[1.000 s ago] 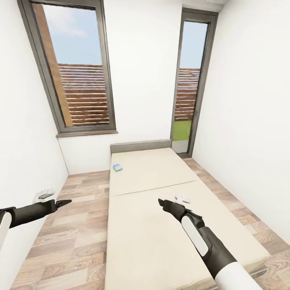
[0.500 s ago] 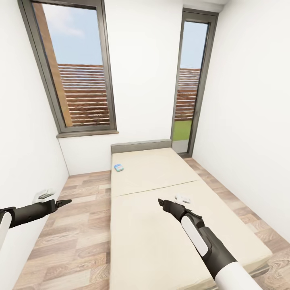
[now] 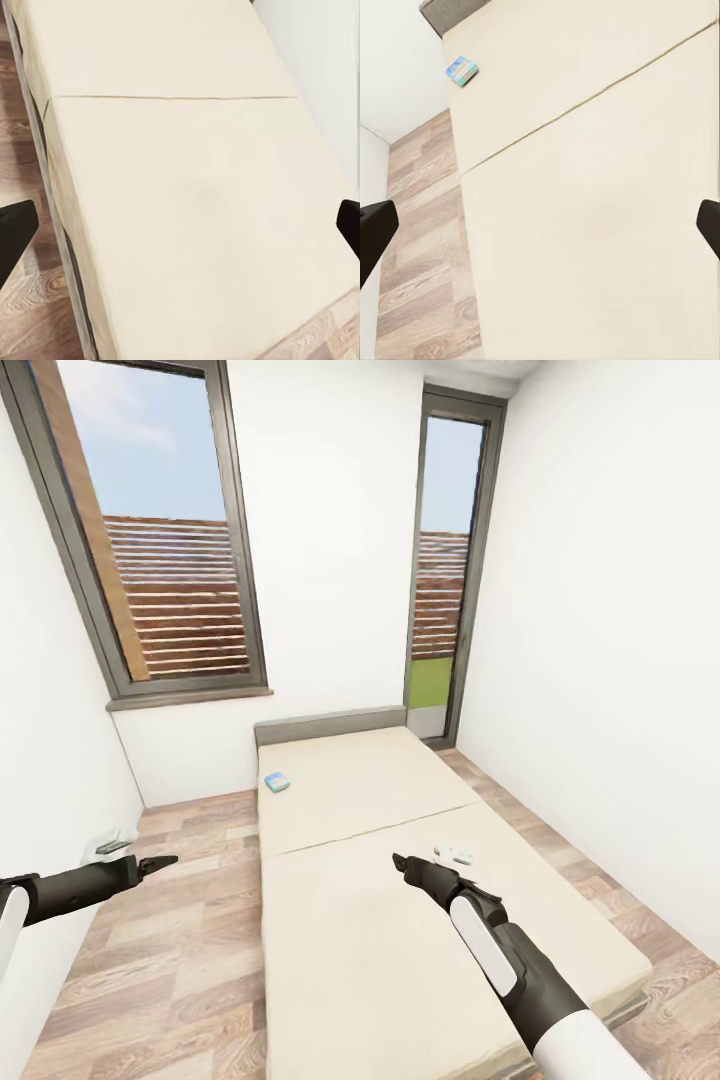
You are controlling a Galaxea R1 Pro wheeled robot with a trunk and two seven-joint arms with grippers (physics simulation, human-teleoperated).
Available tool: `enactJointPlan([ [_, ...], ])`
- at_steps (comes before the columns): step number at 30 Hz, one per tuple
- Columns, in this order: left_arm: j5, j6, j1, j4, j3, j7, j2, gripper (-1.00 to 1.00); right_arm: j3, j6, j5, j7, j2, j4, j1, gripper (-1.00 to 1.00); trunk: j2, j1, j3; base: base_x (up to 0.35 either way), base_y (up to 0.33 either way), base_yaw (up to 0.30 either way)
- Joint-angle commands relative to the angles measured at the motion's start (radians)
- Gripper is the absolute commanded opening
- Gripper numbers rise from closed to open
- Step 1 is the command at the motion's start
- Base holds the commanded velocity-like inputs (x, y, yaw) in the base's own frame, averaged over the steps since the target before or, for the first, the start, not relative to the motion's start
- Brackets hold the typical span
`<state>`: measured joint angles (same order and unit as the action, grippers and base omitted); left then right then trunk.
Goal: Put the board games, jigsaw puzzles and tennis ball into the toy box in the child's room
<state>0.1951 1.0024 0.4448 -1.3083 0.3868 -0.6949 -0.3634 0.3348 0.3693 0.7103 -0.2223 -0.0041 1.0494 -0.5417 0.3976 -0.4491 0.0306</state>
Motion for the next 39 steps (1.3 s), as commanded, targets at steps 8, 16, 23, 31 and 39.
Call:
enactJointPlan([
  [8,0.001,0.005,0.000,0.000,0.001,-0.003,0.000,1.00,0.003,0.002,0.009,-0.008,-0.001,0.002,-0.001,1.00,0.002,-0.001,0.002,0.097,0.059,-0.088],
  [16,0.001,0.005,0.001,0.000,0.001,-0.003,0.000,1.00,0.003,0.002,0.009,-0.008,0.000,0.001,-0.001,1.00,0.002,-0.001,0.001,0.174,0.106,-0.078],
  [23,0.001,0.005,0.001,0.000,0.001,-0.003,0.000,1.00,0.003,0.002,0.009,-0.008,0.000,0.001,-0.001,1.00,0.002,-0.001,0.001,0.074,0.044,-0.235],
  [31,0.001,0.005,0.001,0.000,0.001,-0.003,0.000,1.00,0.003,0.002,0.009,-0.008,0.000,0.001,-0.001,1.00,0.002,-0.001,0.001,0.014,0.060,-0.266],
  [39,0.001,0.005,0.000,0.000,0.001,-0.003,0.000,1.00,0.005,0.002,0.009,-0.008,0.000,0.001,-0.001,1.00,0.002,-0.001,0.001,0.002,0.070,-0.123],
])
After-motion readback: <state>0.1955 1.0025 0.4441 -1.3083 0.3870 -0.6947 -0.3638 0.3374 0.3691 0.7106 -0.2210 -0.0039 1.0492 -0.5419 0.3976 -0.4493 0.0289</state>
